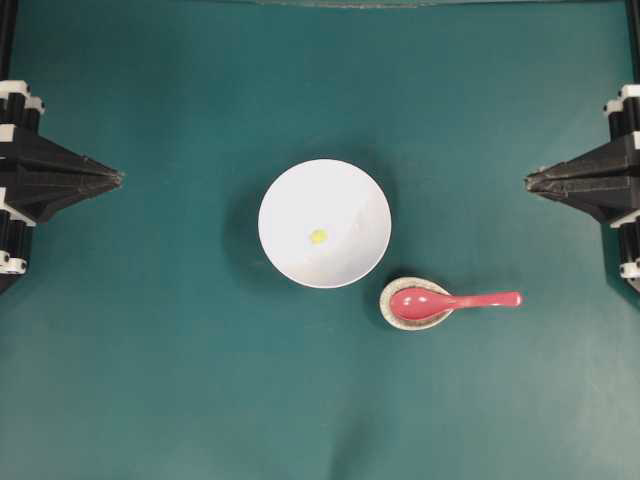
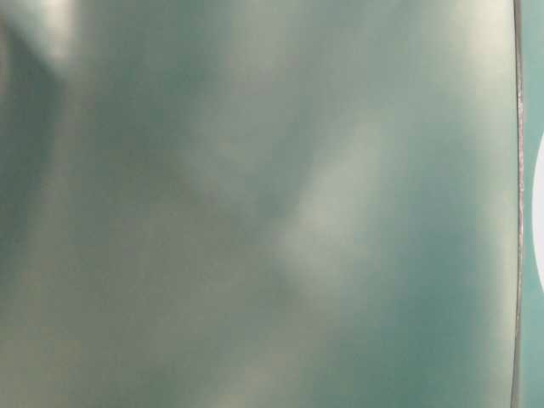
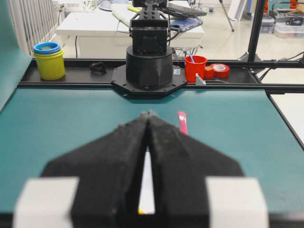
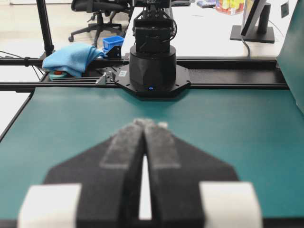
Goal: Scoop the yellow hexagonal prism block from the bowl with a spoon using the right arm.
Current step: 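Move the right gripper inward toward the red spoon handle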
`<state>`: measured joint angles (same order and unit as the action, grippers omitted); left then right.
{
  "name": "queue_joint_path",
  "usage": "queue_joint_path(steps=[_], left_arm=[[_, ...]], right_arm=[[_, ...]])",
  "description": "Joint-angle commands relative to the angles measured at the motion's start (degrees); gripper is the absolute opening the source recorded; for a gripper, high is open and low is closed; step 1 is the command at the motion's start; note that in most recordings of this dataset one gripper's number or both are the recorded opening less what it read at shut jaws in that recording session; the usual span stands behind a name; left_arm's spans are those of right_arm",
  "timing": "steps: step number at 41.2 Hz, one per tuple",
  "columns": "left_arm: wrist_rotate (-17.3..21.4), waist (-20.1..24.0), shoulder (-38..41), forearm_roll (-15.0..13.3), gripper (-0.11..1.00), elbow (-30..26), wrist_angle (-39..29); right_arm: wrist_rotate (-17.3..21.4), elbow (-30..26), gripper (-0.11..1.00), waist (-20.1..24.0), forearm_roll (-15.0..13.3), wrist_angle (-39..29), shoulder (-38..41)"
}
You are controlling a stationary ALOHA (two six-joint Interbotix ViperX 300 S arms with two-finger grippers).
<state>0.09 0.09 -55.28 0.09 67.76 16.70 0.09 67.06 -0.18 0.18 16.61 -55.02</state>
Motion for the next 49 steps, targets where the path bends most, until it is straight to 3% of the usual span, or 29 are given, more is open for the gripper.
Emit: queue_joint_path(steps=[1, 15, 24, 27, 41, 49], left_arm=[[-0.44, 0.0, 0.0, 0.53, 0.0, -1.14, 0.35], [-0.44, 0.09, 0.18, 0.53, 0.0, -1.05, 0.97], [-0.44, 0.0, 0.44, 0.53, 0.0, -1.05, 0.97], [-0.44, 0.09, 0.44, 0.53, 0.0, -1.05, 0.88], [-0.35, 0.0, 0.53, 0.53, 0.0, -1.05, 0.97], [0.35, 0.09, 0.35, 0.62, 0.0, -1.05, 1.05]], right_arm=[[0.0, -1.05, -0.01, -0.35, 0.0, 0.35, 0.35], [0.35, -1.58, 0.03, -0.35, 0.09, 0.26, 0.44], [0.26, -1.58, 0.5, -0.35, 0.09, 0.0, 0.62], [0.26, -1.49, 0.58, -0.35, 0.09, -0.18, 0.79], [0.35, -0.18, 0.54, -0.18, 0.09, 0.35, 5.45], [0.44, 0.97, 0.54, 2.11, 0.26, 2.81, 11.51]])
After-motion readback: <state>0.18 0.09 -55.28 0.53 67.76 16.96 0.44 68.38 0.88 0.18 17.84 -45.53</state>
